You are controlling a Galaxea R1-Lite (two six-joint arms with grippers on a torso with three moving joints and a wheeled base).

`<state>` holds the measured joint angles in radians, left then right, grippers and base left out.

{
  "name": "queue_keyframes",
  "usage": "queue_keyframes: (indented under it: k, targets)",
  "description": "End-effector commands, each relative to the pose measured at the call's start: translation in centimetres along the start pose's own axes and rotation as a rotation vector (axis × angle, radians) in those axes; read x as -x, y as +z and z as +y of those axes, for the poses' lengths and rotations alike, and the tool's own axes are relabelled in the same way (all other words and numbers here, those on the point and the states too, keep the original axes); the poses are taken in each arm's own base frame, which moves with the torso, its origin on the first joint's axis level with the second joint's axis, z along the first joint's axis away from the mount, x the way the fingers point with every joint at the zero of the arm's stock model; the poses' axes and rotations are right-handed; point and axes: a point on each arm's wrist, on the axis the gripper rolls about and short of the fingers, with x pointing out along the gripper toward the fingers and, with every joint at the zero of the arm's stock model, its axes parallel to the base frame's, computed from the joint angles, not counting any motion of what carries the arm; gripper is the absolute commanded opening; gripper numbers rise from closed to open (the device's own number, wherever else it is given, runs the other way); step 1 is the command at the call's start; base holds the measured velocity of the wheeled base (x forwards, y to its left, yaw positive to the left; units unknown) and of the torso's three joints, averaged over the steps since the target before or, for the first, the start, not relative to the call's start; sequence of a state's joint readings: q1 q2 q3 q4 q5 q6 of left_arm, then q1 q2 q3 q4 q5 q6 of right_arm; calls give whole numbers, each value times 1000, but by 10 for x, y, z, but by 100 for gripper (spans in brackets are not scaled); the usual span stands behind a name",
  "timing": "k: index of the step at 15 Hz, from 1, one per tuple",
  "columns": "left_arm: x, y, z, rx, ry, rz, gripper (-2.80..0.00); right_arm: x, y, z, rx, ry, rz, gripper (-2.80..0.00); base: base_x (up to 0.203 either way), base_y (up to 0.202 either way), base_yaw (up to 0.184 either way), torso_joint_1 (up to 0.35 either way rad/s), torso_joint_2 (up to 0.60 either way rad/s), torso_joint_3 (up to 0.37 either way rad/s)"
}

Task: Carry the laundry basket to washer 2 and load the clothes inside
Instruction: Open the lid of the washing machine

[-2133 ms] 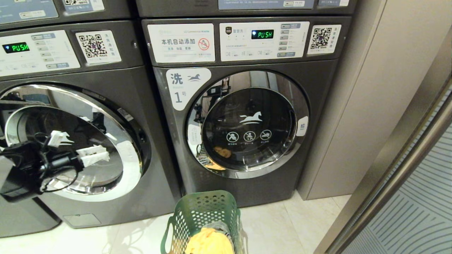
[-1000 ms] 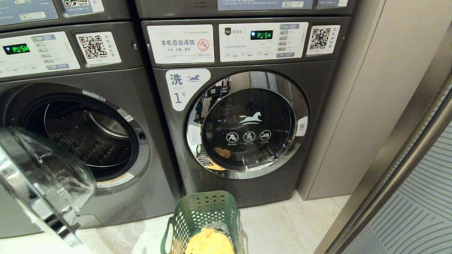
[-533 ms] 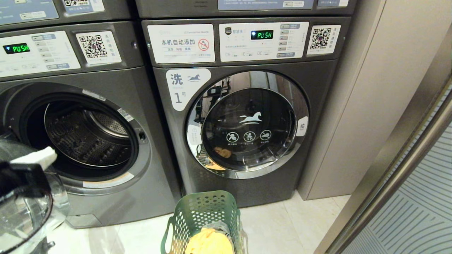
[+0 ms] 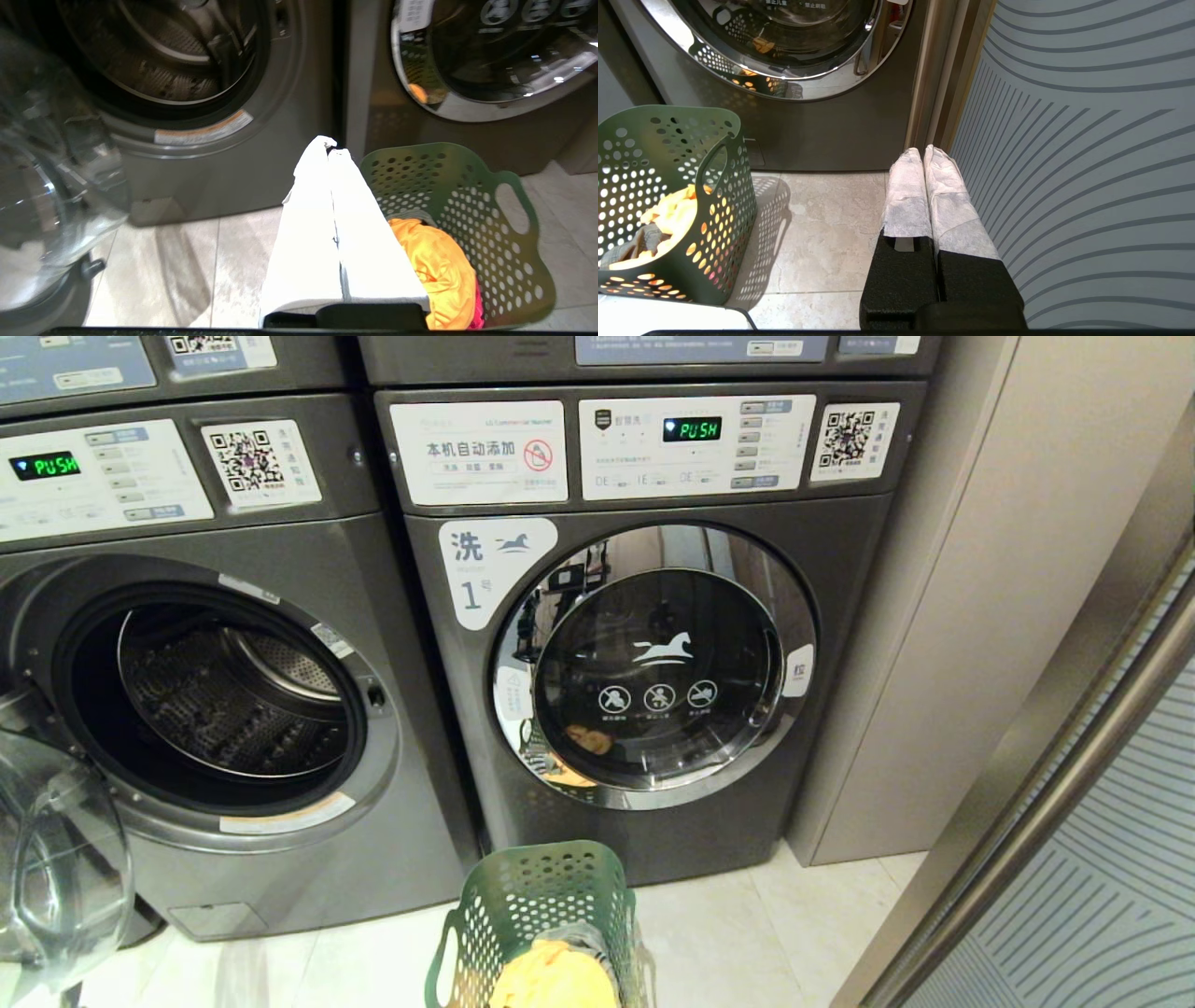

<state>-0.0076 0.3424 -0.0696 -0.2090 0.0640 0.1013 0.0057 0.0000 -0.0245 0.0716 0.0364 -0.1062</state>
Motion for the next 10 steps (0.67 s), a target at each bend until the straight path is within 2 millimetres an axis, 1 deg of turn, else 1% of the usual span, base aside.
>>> queue_keyframes:
  k: [1,2,4,10]
  targets:
    - [27,-22,-1,4,-12,-156,-280,0,0,0,0,1,2,-280,0,0,0,0,0,0]
    - [30,-32,-3,-2,-42,-151,-280,0,0,0,0,1,2,-280,0,0,0,0,0,0]
    - [28,-47,-6,-8,-100,-69,-280,0,0,0,0,1,2,-280,0,0,0,0,0,0]
    - [28,-47,-5,7,-96,-67,-280,0,0,0,0,1,2,-280,0,0,0,0,0,0]
